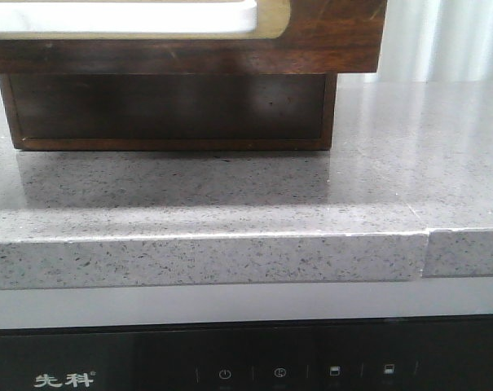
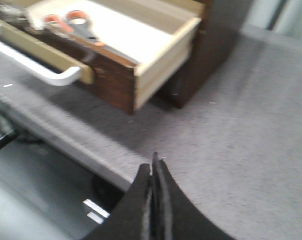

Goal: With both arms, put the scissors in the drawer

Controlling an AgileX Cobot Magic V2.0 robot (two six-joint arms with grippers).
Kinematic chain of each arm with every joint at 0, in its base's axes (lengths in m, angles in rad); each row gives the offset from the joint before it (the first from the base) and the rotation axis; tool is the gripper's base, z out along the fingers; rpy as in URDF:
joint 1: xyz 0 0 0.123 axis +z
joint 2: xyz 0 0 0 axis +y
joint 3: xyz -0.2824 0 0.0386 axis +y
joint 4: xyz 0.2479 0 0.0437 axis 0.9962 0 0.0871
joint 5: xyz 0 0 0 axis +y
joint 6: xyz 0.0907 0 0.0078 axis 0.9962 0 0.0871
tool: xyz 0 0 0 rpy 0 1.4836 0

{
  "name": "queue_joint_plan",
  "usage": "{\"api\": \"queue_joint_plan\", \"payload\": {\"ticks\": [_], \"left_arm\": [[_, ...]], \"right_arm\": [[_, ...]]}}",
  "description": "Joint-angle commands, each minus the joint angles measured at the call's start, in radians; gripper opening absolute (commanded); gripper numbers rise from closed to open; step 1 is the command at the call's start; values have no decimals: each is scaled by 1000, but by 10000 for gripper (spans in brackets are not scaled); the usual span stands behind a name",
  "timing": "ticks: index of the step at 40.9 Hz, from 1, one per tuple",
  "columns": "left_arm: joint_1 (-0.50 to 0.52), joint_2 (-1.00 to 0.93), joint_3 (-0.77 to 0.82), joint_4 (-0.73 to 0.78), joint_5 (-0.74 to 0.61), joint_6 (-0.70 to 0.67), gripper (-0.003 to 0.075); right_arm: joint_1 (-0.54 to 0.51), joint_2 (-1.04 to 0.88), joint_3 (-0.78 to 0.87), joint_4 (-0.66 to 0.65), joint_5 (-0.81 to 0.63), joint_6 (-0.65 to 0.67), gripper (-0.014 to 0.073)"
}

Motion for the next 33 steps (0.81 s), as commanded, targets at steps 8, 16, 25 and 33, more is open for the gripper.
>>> {"api": "queue_joint_plan", "payload": {"ticks": [8,16,25,33], "left_arm": [[2,-19,24,-9,-84,-7,-20],[2,-19,24,-9,-84,-7,-20],[2,-19,24,-9,-84,-7,-20],[2,-19,24,-9,-84,-7,-20]], "right_arm": [[-288,-223,381,-15,-502,-9,-68],[-391,-381,639,-14,-742,-9,-68],[-419,-438,811,-14,-904,-9,-68],[-425,-438,814,-14,-889,-9,-68]]}}
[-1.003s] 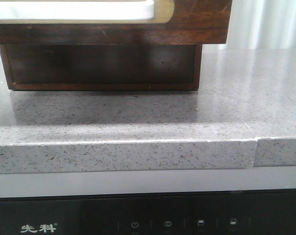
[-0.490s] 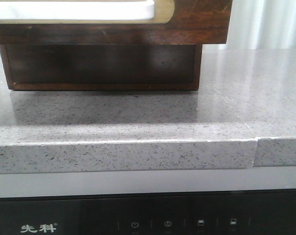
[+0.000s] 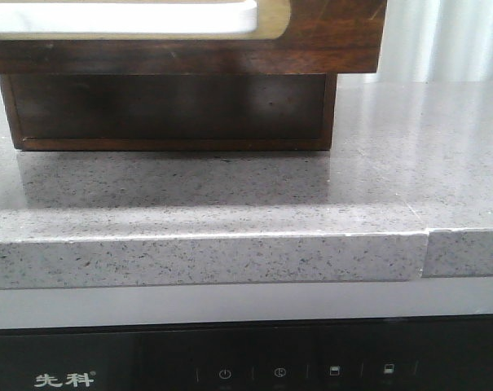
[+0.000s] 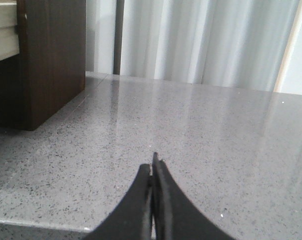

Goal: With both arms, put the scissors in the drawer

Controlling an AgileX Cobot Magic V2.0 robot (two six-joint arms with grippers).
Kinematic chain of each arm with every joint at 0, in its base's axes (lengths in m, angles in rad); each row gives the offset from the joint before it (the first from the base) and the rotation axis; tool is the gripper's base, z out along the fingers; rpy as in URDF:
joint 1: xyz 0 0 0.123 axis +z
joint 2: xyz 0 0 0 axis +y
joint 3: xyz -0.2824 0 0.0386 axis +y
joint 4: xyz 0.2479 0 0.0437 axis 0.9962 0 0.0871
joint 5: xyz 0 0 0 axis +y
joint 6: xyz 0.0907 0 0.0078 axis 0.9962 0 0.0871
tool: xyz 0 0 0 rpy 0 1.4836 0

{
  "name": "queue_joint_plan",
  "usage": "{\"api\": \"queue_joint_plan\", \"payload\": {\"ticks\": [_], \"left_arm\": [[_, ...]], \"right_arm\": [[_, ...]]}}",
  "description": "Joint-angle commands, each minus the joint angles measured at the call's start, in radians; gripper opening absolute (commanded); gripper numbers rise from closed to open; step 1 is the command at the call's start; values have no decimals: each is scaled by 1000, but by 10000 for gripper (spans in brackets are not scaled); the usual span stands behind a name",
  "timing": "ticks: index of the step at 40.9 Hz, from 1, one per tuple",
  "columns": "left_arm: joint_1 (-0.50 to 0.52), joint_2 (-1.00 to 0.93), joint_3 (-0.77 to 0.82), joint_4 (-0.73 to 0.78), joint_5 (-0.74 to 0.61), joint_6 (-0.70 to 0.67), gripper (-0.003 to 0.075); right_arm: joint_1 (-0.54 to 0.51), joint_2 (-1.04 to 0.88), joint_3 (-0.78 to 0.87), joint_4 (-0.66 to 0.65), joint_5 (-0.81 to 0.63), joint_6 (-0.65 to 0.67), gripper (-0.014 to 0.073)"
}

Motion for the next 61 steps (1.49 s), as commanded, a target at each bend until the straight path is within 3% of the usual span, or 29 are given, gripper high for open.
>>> {"api": "queue_joint_plan", "payload": {"ticks": [1,15,26,61], "left_arm": [[2,-19,24,-9,-81,-7,-20],[2,-19,24,-9,-81,-7,-20],[2,-19,24,-9,-81,-7,-20],[2,-19,24,-9,-81,-7,-20]], "right_arm": [[-6,-17,2,-9,-94,-7,-68],[-6,-17,2,-9,-94,-5,-68],[-4,-18,3,-87,-99,171,-68],[-4,-17,3,-87,-114,147,-68]]}}
